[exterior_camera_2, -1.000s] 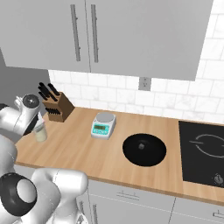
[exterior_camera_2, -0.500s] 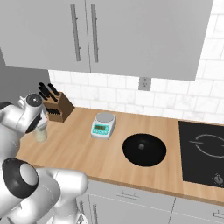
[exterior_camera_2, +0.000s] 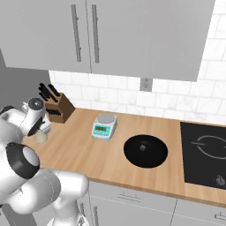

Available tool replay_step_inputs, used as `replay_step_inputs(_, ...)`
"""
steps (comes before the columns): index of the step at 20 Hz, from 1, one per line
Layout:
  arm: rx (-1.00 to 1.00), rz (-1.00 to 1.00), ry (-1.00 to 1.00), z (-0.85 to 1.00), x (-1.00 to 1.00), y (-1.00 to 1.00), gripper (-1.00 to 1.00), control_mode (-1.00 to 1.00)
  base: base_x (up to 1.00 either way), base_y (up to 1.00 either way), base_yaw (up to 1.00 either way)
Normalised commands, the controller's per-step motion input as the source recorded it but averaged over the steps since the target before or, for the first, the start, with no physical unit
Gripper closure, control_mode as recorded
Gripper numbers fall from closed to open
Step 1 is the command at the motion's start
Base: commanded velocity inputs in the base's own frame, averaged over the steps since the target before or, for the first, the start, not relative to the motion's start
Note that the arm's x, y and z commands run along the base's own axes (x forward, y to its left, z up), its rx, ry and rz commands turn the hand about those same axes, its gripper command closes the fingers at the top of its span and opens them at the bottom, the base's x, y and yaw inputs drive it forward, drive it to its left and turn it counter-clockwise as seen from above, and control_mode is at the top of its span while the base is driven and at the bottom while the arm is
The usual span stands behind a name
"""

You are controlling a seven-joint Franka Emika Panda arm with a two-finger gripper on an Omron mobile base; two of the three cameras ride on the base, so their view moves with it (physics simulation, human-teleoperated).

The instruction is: Grab a lemon wedge from the fridge and one ice cube from the ice bowl, and put them in the glass of lemonade.

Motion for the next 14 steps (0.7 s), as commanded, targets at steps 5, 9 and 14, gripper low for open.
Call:
replay_step_inputs(5, -0.05, 0.0, 0.0, -0.21, 0.14, 0.02, 1.0, -1.0, 0.0, 0.0, 0.0)
replay_step_inputs(9, -0.04, 0.0, 0.0, -0.06, 0.02, 0.13, 1.0, -1.0, 0.0, 0.0, 0.0)
replay_step_inputs(14, -0.03, 0.0, 0.0, -0.01, 0.0, 0.1, 1.0, -1.0, 0.0, 0.0, 0.0)
